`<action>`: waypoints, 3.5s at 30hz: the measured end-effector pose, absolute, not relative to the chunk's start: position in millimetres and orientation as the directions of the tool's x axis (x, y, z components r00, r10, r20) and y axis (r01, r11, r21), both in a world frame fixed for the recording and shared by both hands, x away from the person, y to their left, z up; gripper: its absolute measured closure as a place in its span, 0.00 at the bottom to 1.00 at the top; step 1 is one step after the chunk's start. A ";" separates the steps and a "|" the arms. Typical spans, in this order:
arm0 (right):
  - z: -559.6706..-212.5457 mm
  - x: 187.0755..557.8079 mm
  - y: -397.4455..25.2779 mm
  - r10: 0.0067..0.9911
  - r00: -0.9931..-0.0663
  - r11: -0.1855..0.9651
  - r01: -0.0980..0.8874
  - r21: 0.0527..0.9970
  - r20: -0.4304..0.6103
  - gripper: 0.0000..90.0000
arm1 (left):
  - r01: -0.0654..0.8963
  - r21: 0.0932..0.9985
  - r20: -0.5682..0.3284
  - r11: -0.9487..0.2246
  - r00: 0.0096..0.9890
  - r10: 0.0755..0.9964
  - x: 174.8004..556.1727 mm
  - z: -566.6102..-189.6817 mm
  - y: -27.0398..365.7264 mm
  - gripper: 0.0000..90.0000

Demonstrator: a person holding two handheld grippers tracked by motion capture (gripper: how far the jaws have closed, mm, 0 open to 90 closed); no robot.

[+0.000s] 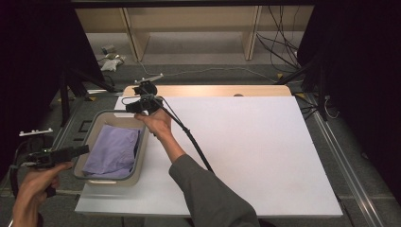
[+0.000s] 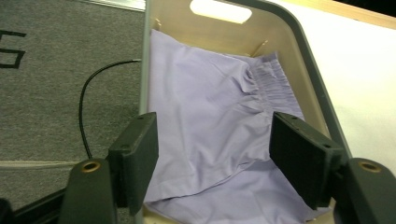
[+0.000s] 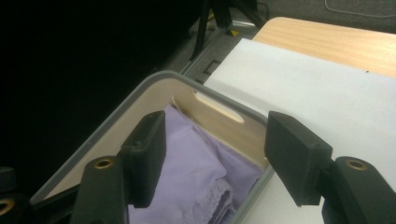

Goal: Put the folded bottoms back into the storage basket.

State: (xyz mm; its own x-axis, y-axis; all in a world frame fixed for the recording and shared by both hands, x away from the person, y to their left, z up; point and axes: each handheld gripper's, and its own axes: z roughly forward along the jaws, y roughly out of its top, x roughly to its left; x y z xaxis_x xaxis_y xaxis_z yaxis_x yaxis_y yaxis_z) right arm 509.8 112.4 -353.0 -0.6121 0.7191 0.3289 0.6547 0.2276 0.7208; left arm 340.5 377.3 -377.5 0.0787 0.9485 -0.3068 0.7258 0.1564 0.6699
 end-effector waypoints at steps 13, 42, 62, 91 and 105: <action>-349.1 510.5 93.4 0.720 -0.617 0.228 0.643 0.731 0.318 0.36 | 0.723 0.673 -0.326 0.154 0.104 0.939 346.5 -378.9 363.1 0.28; -338.7 508.1 25.3 0.737 -0.600 0.182 0.619 0.764 0.311 0.27 | 0.702 0.700 -0.338 0.131 0.164 0.927 356.7 -380.4 324.0 0.20; -337.2 497.3 -9.9 0.731 -0.609 0.164 0.595 0.787 0.308 0.19 | 0.689 0.716 -0.349 0.107 0.221 0.911 360.1 -383.3 296.7 0.17; -341.5 474.5 -45.9 0.702 -0.641 0.137 0.550 0.824 0.311 0.07 | 0.633 0.771 -0.341 0.067 0.321 0.883 358.4 -383.9 257.4 0.08; -345.7 460.7 -67.2 0.696 -0.650 0.130 0.530 0.838 0.303 0.05 | 0.604 0.796 -0.337 0.050 0.372 0.865 356.0 -387.1 235.3 0.08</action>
